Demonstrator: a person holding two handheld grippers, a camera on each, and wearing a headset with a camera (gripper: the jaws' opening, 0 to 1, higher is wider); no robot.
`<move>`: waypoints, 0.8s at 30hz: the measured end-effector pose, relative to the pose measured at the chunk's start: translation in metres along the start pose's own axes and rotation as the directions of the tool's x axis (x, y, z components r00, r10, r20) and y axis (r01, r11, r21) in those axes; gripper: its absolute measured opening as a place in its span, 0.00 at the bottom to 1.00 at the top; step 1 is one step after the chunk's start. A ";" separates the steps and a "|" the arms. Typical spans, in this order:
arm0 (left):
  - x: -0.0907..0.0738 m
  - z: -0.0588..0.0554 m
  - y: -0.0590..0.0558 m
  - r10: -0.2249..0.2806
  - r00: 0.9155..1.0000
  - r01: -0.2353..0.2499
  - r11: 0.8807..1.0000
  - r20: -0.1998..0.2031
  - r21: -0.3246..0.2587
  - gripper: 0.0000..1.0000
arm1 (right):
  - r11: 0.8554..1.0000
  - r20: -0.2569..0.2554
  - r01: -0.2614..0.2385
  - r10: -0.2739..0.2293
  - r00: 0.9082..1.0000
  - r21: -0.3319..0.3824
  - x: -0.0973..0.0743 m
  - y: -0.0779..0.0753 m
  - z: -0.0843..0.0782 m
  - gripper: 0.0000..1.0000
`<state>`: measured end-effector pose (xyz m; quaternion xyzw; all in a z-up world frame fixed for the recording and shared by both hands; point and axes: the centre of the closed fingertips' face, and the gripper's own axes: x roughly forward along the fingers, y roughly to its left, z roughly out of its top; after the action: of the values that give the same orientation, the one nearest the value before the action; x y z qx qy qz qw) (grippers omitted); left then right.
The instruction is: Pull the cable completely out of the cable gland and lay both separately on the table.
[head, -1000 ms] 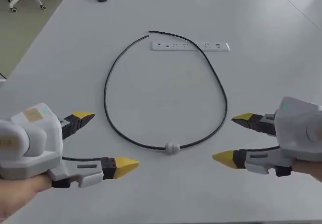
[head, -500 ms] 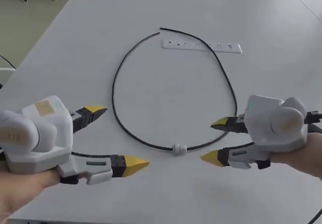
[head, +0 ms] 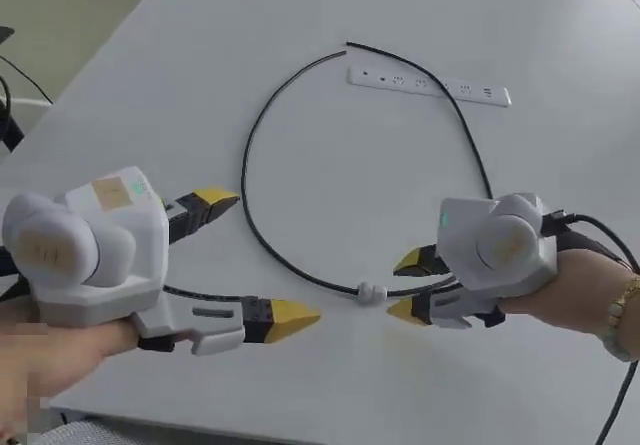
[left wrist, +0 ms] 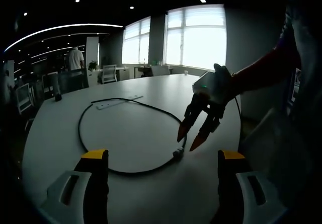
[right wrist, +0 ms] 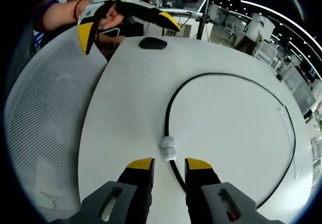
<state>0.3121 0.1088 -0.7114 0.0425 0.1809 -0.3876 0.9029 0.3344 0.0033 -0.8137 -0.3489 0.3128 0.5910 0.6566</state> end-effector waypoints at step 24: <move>0.006 0.000 -0.002 -0.013 1.000 0.013 1.000 0.009 0.004 0.90 | 0.998 -0.042 -0.061 0.061 0.997 0.002 0.023 0.001 -0.001 0.09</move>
<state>0.3148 0.1027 -0.7132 0.0415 0.1765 -0.3938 0.9011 0.3357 0.0150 -0.8334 -0.3512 0.3372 0.6032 0.6317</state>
